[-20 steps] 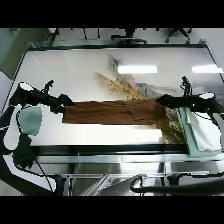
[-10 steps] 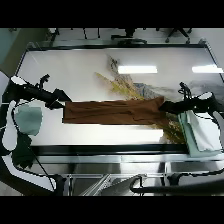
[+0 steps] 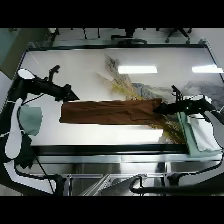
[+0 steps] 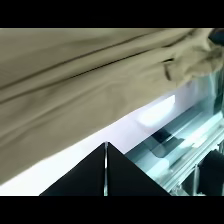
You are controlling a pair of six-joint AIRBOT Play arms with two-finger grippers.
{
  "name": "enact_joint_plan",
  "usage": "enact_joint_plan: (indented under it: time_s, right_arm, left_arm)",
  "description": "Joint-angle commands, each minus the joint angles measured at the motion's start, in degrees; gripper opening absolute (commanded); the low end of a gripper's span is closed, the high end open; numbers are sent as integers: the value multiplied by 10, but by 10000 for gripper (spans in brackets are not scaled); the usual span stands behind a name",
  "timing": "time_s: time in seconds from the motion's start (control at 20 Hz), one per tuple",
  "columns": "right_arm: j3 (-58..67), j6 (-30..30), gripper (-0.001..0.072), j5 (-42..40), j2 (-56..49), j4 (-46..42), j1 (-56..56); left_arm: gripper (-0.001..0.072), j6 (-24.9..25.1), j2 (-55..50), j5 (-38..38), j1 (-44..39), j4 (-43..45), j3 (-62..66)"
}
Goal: Fold the shirts.
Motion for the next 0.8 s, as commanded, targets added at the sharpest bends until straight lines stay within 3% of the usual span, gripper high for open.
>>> enact_joint_plan:
  time_s: [0.0, 0.3, 0.55, 0.75]
  right_arm:
    - [25, 2, 27, 56, 32, 30, -6]
    - [148, 87, 27, 210, 139, 35, -17]
    - [216, 137, 28, 278, 180, 42, -12]
    - [216, 137, 28, 278, 182, 43, -12]
  left_arm:
    - [15, 10, -23, 92, -99, -14, 0]
    - [14, 9, -154, 248, -290, -15, 18]
    - [14, -41, -284, 262, -376, -16, 177]
    - [14, -72, -331, 199, -385, -19, 285]
